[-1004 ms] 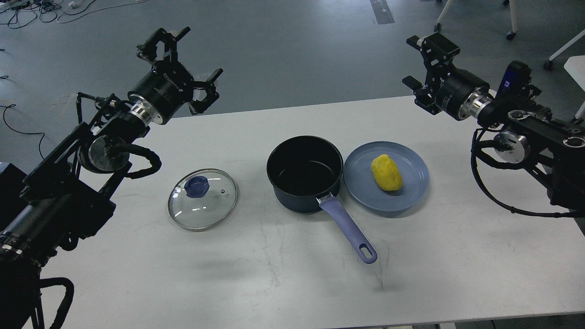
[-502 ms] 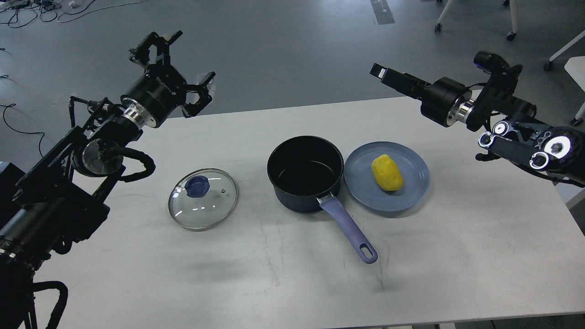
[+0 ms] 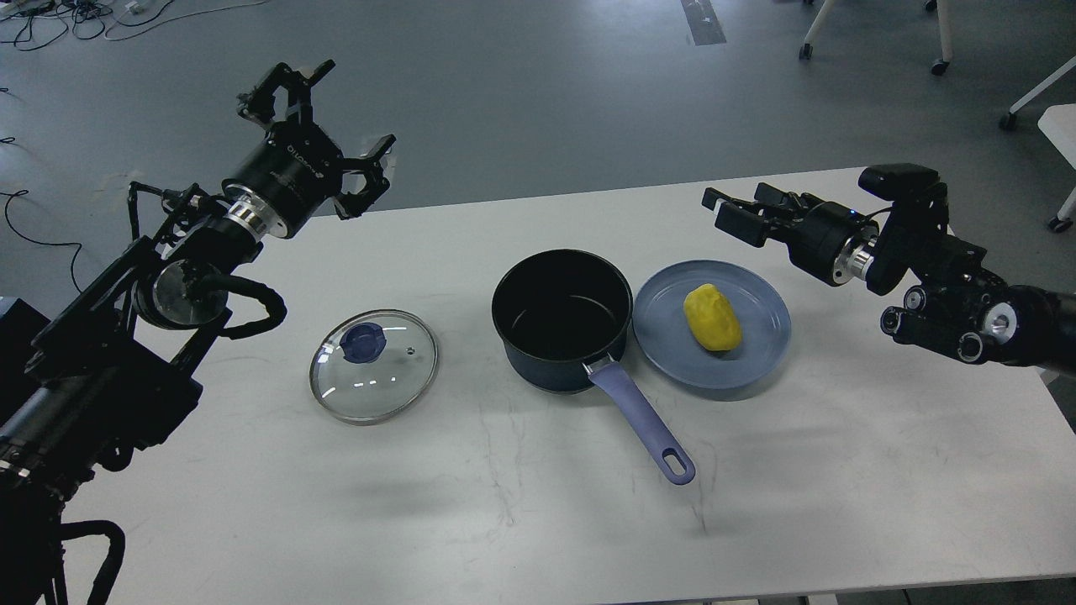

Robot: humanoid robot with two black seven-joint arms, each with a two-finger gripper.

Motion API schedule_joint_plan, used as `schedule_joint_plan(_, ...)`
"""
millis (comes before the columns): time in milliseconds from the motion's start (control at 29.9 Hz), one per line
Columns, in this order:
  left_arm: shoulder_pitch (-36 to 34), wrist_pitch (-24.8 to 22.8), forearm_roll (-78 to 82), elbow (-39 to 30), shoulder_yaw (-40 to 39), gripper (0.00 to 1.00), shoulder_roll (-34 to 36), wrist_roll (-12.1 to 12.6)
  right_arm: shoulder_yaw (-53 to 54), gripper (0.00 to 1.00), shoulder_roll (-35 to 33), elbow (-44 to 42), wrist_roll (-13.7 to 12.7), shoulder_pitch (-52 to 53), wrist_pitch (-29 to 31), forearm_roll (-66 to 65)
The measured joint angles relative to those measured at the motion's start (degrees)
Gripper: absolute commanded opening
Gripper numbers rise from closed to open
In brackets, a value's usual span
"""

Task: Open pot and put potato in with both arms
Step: 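Move the right gripper down to the yellow potato on the plate, then grasp the yellow potato with the right gripper and lift it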

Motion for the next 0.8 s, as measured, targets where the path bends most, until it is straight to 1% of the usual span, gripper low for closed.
schedule_joint_plan(201,0.31,0.01,-0.02,-0.11,0.00,0.98,0.33,-0.53,-4.18,0.96,0.78,1.31,0.00,-0.84,-0.76,-0.21)
schedule_joint_plan(234,0.39,0.01,-0.02,-0.11,0.00,0.98,0.39,-0.56,-4.76,0.94,1.26,1.06,-0.01,-1.09,-0.81,-0.21)
schedule_joint_plan(402,1.09,0.01,0.00,-0.19,0.00,0.98,0.41,-0.65,-6.92,0.93,4.71,-0.97,-0.54,-2.45,-0.84,-0.21)
schedule_joint_plan(435,1.17,0.01,0.00,-0.20,0.00,0.98,0.41,-0.66,-7.14,0.92,5.14,-1.35,-0.74,-2.52,-0.83,-0.21)
schedule_joint_plan(469,1.24,0.01,0.00,-0.20,-0.02,0.98,0.41,-0.70,-7.44,0.88,5.67,-1.81,-0.99,-2.58,-0.78,-0.20)
schedule_joint_plan(602,1.79,0.01,0.00,-0.22,-0.15,0.98,0.60,-1.97,-8.32,0.83,6.91,-3.12,-1.57,-2.80,-0.70,-0.13)
schedule_joint_plan(703,2.12,0.01,0.02,-0.28,-0.16,0.98,0.99,-2.37,-8.60,0.75,7.45,-3.49,-1.66,-3.33,-0.62,-0.11)
schedule_joint_plan(803,2.18,0.01,0.11,-0.29,-0.15,0.98,1.17,-2.40,-8.93,0.73,7.58,-3.80,-2.04,-3.62,-0.43,-0.11)
